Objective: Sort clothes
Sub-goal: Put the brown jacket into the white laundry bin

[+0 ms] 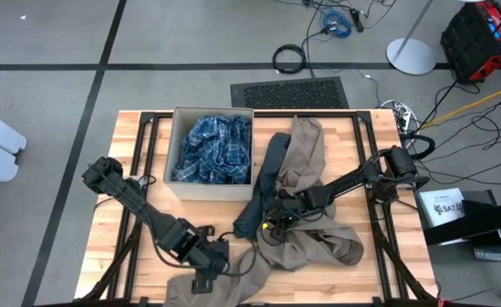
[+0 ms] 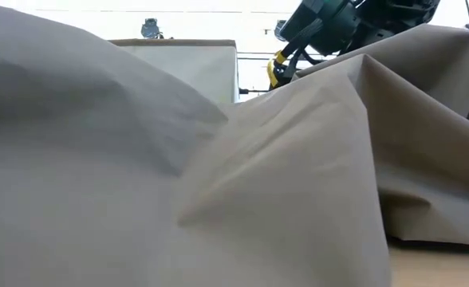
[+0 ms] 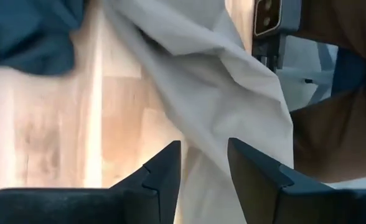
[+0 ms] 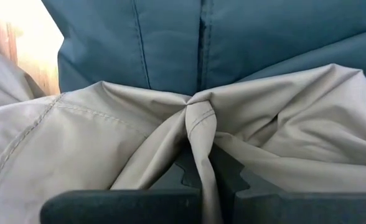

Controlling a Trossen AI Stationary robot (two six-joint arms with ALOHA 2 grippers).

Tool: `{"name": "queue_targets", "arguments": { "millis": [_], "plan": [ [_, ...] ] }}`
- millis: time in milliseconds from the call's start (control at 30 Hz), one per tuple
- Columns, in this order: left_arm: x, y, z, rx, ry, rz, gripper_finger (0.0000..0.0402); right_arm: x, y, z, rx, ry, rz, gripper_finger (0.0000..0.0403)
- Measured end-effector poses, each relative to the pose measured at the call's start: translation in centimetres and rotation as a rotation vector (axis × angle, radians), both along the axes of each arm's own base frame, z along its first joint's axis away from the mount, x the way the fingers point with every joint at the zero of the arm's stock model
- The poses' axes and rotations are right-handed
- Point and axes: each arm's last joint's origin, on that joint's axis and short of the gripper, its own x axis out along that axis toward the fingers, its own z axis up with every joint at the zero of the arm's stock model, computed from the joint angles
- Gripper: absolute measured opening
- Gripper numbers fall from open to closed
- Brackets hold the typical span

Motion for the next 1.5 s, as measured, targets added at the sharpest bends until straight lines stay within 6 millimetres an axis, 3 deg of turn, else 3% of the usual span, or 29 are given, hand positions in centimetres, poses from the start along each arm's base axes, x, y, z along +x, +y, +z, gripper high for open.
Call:
{"name": "queue_targets", "arguments": {
  "millis": [300,533,733,1033,1267,1400,1500],
  "plan": [
    [0.5,-2.6,-4.7,-0.036,0.093,0.154,0.0142,-0.2,1.1,0.0,0.001,-0.003,0.011,0.0],
    [1.0,-4.0,-8.3,0.002,0.169,0.137,0.0142,-0.5,2.1,0.0,0.025,-0.001,0.006,0.0],
    [1.8,-5.6,-9.8,-0.06,0.116,0.073,0.0142,-0.5,2.1,0.0,0.018,-0.005,-0.015,0.0],
    [2.2,-5.8,-12.7,0.027,0.141,0.05,0.013,-0.2,1.0,0.0,0.01,-0.009,-0.036,0.0],
    [2.4,-5.6,-13.1,0.107,0.093,0.077,0.0013,-0.1,0.8,0.1,-0.003,-0.012,-0.033,0.0],
    [2.5,-5.5,-13.0,0.151,0.058,0.067,0.0004,-0.1,0.7,0.1,-0.009,-0.013,-0.025,0.0],
    [2.8,-5.6,-11.8,0.186,0.017,0.036,0.0003,-0.1,0.6,0.1,-0.011,-0.014,-0.026,0.0]
  ]
}}
